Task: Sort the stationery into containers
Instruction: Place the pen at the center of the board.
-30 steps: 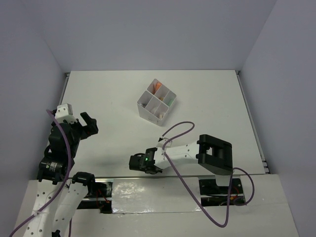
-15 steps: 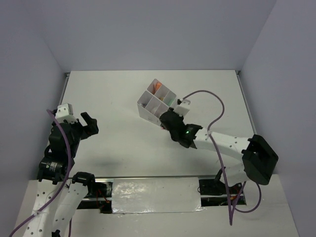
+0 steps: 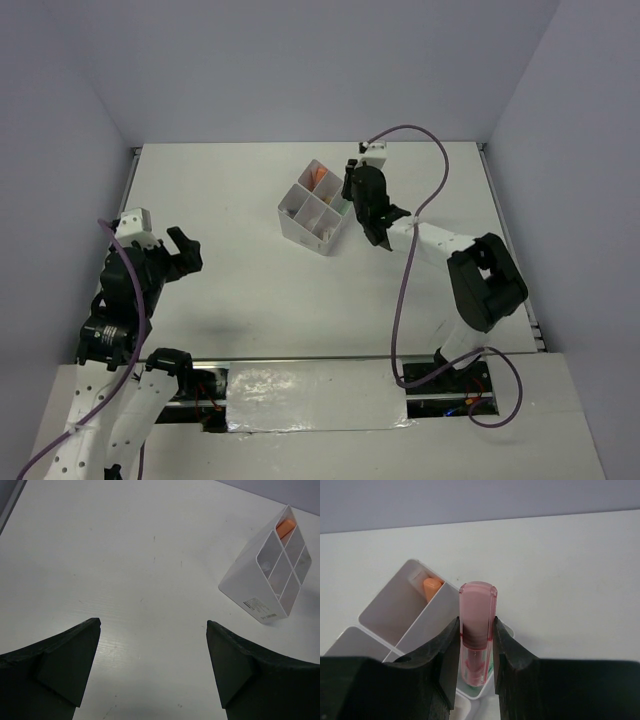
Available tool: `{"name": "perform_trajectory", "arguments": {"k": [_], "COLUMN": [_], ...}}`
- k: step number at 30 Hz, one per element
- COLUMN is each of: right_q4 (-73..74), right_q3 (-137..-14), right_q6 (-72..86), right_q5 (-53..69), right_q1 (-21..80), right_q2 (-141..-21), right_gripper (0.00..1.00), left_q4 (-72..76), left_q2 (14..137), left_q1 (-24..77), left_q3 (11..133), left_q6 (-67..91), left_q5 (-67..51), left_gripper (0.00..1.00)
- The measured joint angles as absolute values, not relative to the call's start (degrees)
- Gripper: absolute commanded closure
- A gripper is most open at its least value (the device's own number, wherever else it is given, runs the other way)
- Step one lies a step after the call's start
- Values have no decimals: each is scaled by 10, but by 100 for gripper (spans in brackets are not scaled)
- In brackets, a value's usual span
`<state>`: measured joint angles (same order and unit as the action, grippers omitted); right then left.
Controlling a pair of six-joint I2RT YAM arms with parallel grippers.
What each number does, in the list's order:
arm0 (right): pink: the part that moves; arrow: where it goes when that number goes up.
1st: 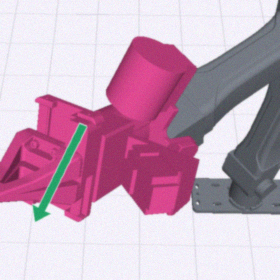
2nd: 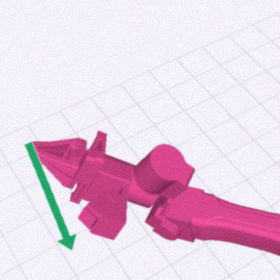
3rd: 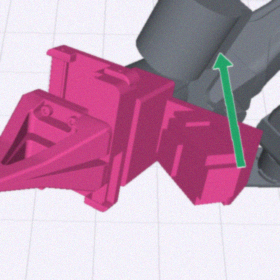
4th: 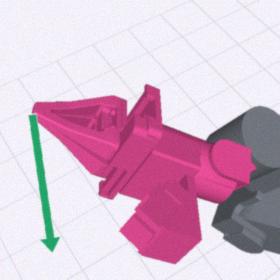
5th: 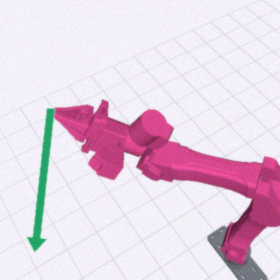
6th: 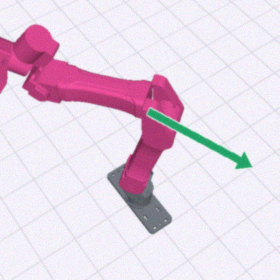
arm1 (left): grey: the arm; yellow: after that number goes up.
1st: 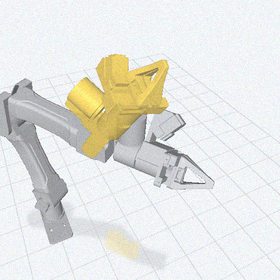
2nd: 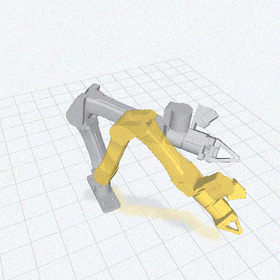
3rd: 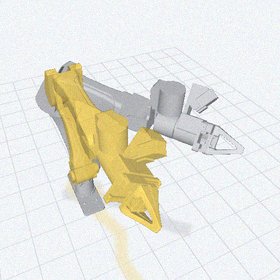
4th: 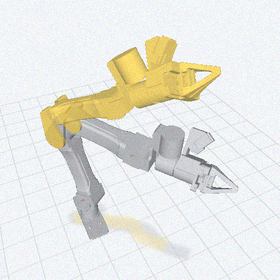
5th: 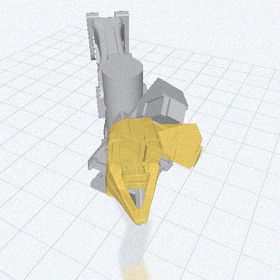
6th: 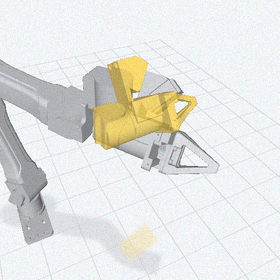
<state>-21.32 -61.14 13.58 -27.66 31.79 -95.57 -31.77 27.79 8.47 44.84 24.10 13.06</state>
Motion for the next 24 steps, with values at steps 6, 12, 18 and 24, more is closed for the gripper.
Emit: {"name": "perform_trajectory", "arguments": {"k": [6,12,18,24], "right_q4": [-232,-236,-249,-246], "right_q3": [-627,-630,-625,-625], "right_q6": [132,154,170,186], "right_q5": [-236,-230,-232,-239], "right_q1": [309,309,309,309], "right_q2": [-1013,-1034,-1035,-1037], "right_gripper": [94,86,84,81], "left_q4": [-317,-317,-317,-317], "left_q2": [283,285,285,285], "left_q1": [85,85,85,85], "left_q3": [448,448,448,448], "left_q6": [240,240,239,239], "left_q5": [123,117,115,115], "left_gripper": [1,1,1,1]}}
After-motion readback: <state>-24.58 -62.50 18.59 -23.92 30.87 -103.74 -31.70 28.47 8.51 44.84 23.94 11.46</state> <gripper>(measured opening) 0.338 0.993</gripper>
